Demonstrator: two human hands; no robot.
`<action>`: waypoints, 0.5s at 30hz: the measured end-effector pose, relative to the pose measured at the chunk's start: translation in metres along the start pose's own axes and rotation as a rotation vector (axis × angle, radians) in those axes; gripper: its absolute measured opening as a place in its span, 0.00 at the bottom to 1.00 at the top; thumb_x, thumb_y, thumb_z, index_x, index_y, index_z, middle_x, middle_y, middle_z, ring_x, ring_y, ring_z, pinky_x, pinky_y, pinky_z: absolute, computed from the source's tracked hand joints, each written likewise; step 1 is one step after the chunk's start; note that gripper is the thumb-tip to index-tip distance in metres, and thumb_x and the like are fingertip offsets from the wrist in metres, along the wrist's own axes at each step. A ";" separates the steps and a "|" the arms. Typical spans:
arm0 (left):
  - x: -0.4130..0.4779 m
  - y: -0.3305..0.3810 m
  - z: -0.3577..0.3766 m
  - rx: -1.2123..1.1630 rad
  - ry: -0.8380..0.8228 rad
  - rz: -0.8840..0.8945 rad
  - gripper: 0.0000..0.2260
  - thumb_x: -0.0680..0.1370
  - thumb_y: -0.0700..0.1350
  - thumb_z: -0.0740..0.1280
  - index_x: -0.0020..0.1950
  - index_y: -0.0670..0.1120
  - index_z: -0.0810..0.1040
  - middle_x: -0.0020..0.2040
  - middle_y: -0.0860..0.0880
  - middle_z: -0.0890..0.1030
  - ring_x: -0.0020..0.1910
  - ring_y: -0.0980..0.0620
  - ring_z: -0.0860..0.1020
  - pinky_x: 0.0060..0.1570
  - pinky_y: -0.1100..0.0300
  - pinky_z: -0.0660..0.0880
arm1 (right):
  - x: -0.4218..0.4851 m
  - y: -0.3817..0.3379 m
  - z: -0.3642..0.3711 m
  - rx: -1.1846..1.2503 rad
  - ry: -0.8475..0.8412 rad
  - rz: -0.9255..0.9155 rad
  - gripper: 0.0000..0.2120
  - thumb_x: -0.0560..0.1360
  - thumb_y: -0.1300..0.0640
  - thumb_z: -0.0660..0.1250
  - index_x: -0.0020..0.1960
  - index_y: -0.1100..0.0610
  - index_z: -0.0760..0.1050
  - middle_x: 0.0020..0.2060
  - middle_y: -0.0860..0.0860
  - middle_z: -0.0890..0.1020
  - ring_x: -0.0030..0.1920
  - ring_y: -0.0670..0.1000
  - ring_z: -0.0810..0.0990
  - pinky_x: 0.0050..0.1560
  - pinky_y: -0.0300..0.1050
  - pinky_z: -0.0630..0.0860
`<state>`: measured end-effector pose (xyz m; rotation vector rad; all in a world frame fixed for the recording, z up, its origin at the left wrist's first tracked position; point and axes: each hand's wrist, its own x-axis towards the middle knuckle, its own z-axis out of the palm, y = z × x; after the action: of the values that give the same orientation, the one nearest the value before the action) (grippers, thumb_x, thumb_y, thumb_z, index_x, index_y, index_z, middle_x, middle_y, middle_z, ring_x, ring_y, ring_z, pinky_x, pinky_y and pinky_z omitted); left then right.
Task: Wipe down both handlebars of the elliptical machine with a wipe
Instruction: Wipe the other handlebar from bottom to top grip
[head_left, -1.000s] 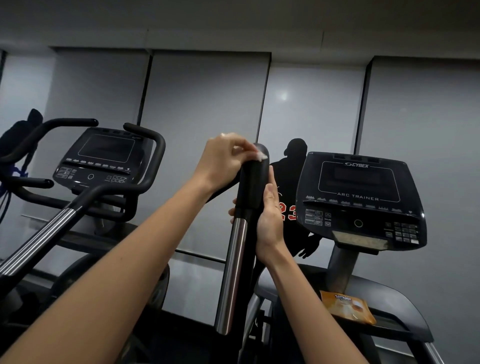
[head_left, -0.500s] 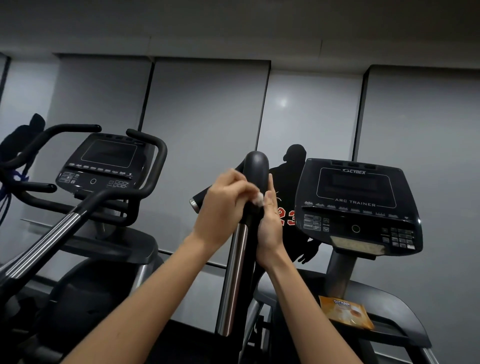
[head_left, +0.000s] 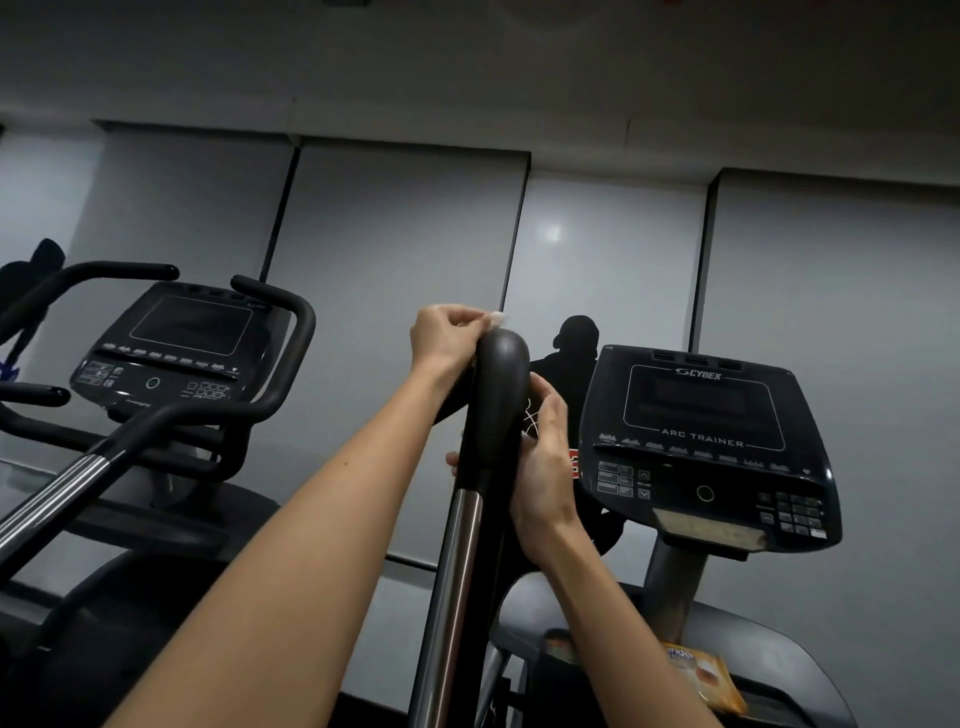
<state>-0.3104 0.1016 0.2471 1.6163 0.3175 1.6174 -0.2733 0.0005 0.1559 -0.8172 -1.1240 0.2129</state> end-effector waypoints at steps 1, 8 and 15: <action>0.001 -0.009 0.003 -0.047 0.033 -0.052 0.09 0.73 0.47 0.73 0.44 0.41 0.83 0.36 0.49 0.81 0.32 0.56 0.76 0.33 0.69 0.72 | 0.005 -0.004 0.003 -0.035 0.023 -0.006 0.14 0.81 0.42 0.48 0.59 0.44 0.67 0.46 0.62 0.77 0.44 0.66 0.78 0.46 0.61 0.79; -0.005 -0.024 0.007 -0.169 0.080 -0.188 0.09 0.75 0.47 0.70 0.37 0.43 0.81 0.41 0.44 0.82 0.39 0.48 0.78 0.44 0.56 0.78 | 0.016 -0.008 0.008 -0.229 0.057 -0.081 0.09 0.82 0.52 0.49 0.59 0.56 0.60 0.41 0.44 0.70 0.41 0.38 0.70 0.38 0.23 0.67; -0.047 -0.007 -0.022 -0.436 -0.107 -0.060 0.05 0.76 0.42 0.68 0.41 0.46 0.81 0.40 0.40 0.78 0.37 0.47 0.74 0.36 0.58 0.75 | 0.012 -0.010 0.012 -0.270 0.093 -0.085 0.14 0.82 0.51 0.49 0.65 0.57 0.60 0.47 0.44 0.70 0.49 0.39 0.70 0.46 0.30 0.66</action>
<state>-0.3349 0.0822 0.2053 1.3369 -0.0429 1.4287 -0.2803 0.0053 0.1737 -1.0052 -1.1110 -0.0486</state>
